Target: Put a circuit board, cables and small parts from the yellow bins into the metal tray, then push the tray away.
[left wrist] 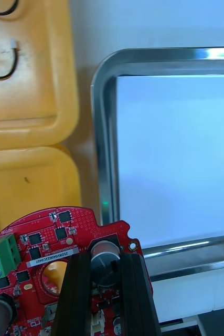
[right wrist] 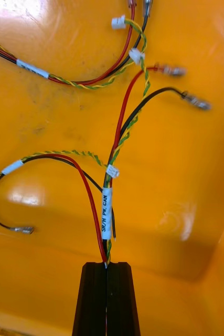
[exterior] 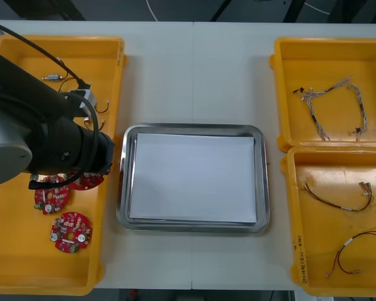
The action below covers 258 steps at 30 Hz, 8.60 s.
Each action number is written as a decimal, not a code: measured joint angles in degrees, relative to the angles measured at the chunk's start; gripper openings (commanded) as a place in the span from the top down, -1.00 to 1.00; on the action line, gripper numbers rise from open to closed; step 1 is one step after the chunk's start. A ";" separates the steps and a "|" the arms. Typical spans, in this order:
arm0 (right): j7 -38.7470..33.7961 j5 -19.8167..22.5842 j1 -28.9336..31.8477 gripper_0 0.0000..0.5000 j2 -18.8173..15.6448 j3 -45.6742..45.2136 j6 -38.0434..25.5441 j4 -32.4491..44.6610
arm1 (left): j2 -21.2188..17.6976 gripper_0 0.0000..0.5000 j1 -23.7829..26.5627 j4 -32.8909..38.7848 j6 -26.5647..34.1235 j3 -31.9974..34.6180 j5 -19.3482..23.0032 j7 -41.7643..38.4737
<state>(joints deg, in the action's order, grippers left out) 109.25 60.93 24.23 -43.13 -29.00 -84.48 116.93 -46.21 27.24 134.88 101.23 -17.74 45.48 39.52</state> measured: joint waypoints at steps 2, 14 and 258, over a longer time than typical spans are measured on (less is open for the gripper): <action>0.00 0.23 -1.12 1.00 0.00 -1.54 -2.82 0.85 | 0.82 0.99 1.62 0.00 0.00 -2.27 -0.74 0.00; -0.03 0.33 -7.61 1.00 0.00 -7.46 -15.42 7.04 | 6.27 0.99 8.86 -2.65 -0.05 -14.84 -5.04 -0.04; 2.33 -19.12 -58.75 -1.00 11.16 40.03 -25.37 18.85 | -0.15 -1.00 18.02 -76.62 -44.18 -0.14 -12.63 8.31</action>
<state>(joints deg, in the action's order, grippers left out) 111.58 41.81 -34.53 -31.97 11.04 -109.84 135.78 -46.36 45.25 58.27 57.05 -17.89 32.85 47.83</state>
